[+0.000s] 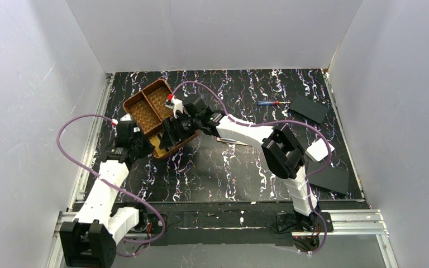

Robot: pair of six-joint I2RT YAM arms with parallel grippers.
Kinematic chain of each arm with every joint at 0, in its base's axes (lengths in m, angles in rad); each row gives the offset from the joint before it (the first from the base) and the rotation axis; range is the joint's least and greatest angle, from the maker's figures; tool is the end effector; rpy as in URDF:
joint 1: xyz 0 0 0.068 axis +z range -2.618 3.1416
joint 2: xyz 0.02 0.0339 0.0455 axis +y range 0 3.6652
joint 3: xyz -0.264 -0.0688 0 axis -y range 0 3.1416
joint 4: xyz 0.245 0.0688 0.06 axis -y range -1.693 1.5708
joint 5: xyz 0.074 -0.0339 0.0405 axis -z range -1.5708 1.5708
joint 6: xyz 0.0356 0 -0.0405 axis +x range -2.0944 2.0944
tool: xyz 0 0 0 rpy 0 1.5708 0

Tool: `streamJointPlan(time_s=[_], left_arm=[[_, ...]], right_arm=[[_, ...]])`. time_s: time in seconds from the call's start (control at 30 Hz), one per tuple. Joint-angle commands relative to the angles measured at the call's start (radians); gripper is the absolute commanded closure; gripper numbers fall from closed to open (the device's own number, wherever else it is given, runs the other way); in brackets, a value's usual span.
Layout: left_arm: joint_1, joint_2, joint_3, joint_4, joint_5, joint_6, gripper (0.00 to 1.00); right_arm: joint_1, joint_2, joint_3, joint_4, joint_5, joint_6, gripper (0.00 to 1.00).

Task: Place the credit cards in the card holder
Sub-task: Pick up the credit card from the storage box.

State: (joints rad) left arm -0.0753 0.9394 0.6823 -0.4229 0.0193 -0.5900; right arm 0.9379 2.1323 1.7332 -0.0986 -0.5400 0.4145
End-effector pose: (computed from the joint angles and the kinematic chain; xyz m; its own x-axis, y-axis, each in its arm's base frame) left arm 0.2010 -0.0159 0.2534 -0.5712 -0.5147 -0.6394 -0.2739 0.8538 -0.4427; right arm 0.2819 0.4152 0.2471 -0.6446 -0.2947 -0.7054 -0.7639 0.2860 0.5785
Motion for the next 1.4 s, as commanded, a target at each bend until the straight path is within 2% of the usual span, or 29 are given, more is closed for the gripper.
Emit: streamJointPlan(time_s=[0.0, 0.07, 0.13, 0.2, 0.27, 0.37, 0.43, 0.53, 0.57, 0.7, 0.83, 0.93, 1.07, 1.13, 1.37], left_arm=[[-0.006, 0.087, 0.088, -0.197, -0.020, 0.021, 1.00], [-0.006, 0.114, 0.102, -0.235, -0.019, -0.035, 1.00], [-0.007, 0.143, 0.115, -0.259, 0.021, -0.053, 1.00], [-0.013, 0.159, 0.116, -0.261, 0.041, -0.061, 1.00], [-0.022, 0.159, 0.106, -0.261, 0.036, -0.069, 1.00], [-0.024, 0.147, 0.078, -0.248, 0.027, -0.056, 1.00], [-0.025, 0.100, 0.026, -0.174, 0.031, -0.025, 1.00], [-0.024, 0.014, -0.073, -0.025, 0.030, 0.016, 1.00], [-0.024, -0.001, -0.093, 0.002, 0.024, 0.037, 1.00], [-0.024, 0.011, -0.112, 0.022, 0.023, 0.112, 1.00], [-0.025, 0.000, -0.140, 0.024, 0.016, 0.136, 1.00], [-0.024, -0.022, -0.155, 0.009, 0.002, 0.103, 1.00], [-0.025, -0.005, -0.134, -0.061, -0.050, -0.009, 1.00], [-0.024, 0.003, -0.137, -0.060, -0.050, -0.044, 1.00], [-0.032, 0.014, -0.141, -0.044, -0.047, -0.064, 1.00]], right_arm=[[-0.004, -0.024, 0.101, 0.124, 0.024, 0.176, 0.02], [0.002, 0.039, 0.209, -0.087, 0.067, 0.169, 0.02], [0.001, 0.089, 0.272, -0.193, 0.047, 0.159, 0.02], [0.001, 0.089, 0.243, -0.136, 0.008, 0.191, 0.02], [0.002, 0.048, 0.212, -0.082, 0.032, 0.176, 0.02], [-0.009, -0.019, 0.186, -0.115, 0.189, 0.096, 0.02], [-0.049, -0.051, 0.153, -0.136, 0.220, 0.144, 0.02], [-0.155, -0.082, 0.013, -0.019, 0.036, 0.268, 0.02], [-0.165, -0.103, -0.027, -0.011, 0.034, 0.208, 0.02], [-0.128, -0.259, -0.197, 0.000, 0.122, -0.210, 0.02], [-0.090, -0.361, -0.335, 0.085, 0.223, -0.438, 0.02], [-0.050, -0.341, -0.280, 0.026, 0.282, -0.410, 0.11], [-0.010, -0.229, -0.099, -0.145, 0.332, -0.152, 0.29], [0.019, -0.157, -0.005, -0.273, 0.361, -0.101, 0.30], [0.140, -0.028, 0.114, -0.438, 0.636, -0.142, 0.31]])
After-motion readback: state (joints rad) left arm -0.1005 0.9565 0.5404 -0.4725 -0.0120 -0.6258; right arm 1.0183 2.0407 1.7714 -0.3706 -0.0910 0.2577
